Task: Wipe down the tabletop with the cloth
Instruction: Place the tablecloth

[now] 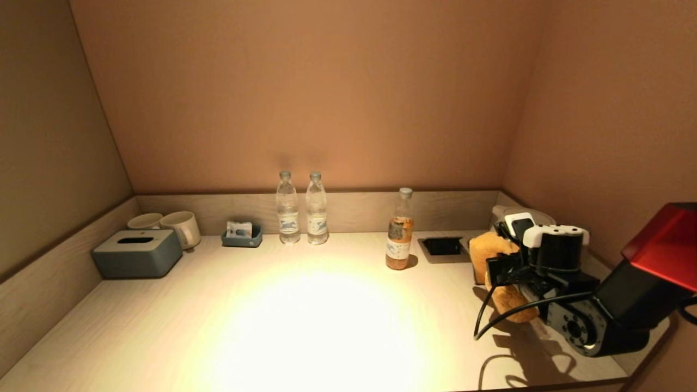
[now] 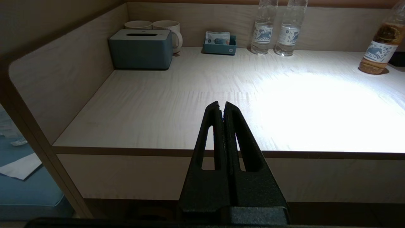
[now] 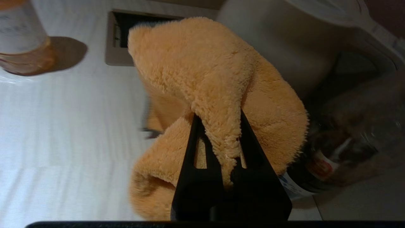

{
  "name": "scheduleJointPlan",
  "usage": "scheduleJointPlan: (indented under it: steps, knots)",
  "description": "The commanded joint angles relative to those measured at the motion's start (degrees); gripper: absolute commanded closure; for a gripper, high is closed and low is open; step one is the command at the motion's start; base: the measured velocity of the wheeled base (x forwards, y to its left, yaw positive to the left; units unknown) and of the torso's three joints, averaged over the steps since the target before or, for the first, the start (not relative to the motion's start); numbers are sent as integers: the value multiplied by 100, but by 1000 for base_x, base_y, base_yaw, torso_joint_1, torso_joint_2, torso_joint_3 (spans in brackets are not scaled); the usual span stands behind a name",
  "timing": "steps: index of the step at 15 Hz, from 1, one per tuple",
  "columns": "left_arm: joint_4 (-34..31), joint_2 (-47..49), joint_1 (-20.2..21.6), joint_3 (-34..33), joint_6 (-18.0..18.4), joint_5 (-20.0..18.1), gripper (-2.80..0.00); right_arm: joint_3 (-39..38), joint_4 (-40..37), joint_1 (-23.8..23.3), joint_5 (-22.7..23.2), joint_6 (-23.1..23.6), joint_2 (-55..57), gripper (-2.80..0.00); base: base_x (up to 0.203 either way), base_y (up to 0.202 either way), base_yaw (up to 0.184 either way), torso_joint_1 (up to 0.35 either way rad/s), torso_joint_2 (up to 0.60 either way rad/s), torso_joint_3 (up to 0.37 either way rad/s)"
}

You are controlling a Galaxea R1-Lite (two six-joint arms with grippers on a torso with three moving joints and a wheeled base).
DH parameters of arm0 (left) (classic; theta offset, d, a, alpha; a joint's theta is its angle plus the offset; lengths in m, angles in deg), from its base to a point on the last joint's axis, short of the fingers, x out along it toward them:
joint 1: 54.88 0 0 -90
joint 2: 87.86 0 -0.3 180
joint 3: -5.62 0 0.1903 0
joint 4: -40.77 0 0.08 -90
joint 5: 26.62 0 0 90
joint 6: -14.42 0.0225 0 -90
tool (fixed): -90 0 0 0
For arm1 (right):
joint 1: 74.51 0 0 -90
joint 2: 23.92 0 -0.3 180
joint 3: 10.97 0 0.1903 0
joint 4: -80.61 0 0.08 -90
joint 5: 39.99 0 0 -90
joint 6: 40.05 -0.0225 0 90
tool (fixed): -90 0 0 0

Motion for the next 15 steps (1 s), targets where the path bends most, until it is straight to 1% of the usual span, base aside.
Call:
scheduleJointPlan:
  steps: [1, 4, 7, 10, 13, 15]
  knots:
    - [4, -2, 1, 0, -3, 1, 0, -342, 388, -102, 4, -4, 24, 0, 0, 0, 0, 0, 0, 0]
    - [4, -2, 1, 0, -3, 1, 0, -744, 797, -124, 108, -23, 70, 0, 0, 0, 0, 0, 0, 0]
    - [4, -2, 1, 0, -3, 1, 0, -759, 825, -122, 122, -22, 64, 0, 0, 0, 0, 0, 0, 0]
    - [4, -2, 1, 0, -3, 1, 0, -1134, 1063, -10, 147, -21, -77, 0, 0, 0, 0, 0, 0, 0]
    - [4, -2, 1, 0, -3, 1, 0, -1163, 1072, 35, 145, -60, -78, 0, 0, 0, 0, 0, 0, 0]
    - [4, -2, 1, 0, -3, 1, 0, -1279, 1057, 311, 138, -329, -78, 0, 0, 0, 0, 0, 0, 0]
